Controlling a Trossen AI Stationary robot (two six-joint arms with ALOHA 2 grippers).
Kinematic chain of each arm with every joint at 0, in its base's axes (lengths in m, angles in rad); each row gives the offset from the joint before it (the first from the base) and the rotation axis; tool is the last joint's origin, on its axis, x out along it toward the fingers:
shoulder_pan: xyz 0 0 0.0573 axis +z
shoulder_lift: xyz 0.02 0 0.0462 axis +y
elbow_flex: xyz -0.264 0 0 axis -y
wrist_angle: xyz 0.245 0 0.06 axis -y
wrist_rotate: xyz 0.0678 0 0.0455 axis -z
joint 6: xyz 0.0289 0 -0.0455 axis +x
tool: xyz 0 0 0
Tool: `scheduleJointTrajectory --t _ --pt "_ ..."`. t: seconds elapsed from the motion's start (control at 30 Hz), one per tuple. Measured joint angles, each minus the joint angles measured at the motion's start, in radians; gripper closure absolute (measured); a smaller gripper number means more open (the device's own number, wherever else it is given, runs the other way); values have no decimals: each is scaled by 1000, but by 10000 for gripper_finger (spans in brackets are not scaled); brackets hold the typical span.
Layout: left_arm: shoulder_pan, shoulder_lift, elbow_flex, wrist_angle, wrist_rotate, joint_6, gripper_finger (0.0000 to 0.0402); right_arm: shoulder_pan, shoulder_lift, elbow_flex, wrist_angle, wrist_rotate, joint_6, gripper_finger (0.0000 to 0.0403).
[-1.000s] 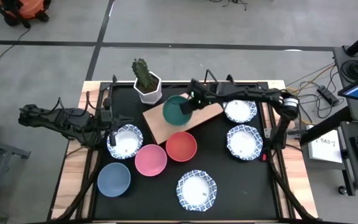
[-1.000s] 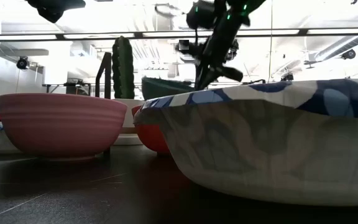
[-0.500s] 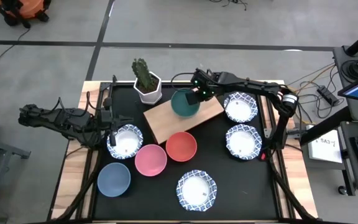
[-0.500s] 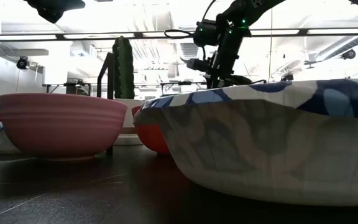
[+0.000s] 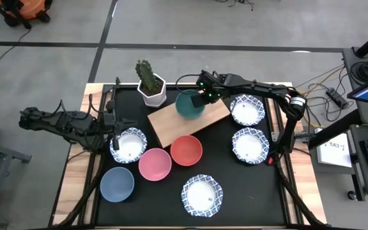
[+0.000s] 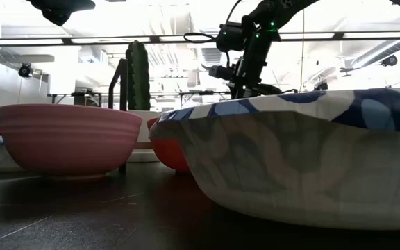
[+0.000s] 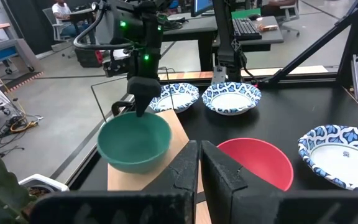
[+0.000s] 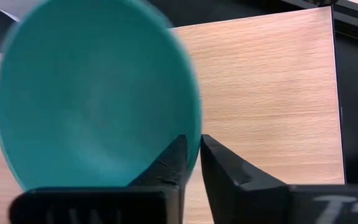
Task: Place and stack bowls onto a shelf
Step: Put the green bowl on the shelf
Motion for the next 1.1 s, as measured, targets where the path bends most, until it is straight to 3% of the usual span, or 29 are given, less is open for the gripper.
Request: scheduleJointTrajectory --t 0.3,0.4,0.63,0.83,1.0,1.1 --pt "0 0 0 0 0 0 402 0 -29 -1 51 13 -32 297" --pt "0 0 0 0 0 0 402 25 -53 0 120 73 -86 293" --pt "0 0 0 0 0 3 402 132 -20 0 340 128 -210 337" --pt "0 0 0 1 0 4 402 169 73 0 378 130 -216 387" --pt "0 0 0 1 0 4 402 174 135 0 395 120 -216 393" --pt "0 0 0 1 0 4 402 177 161 -1 430 59 -224 394"
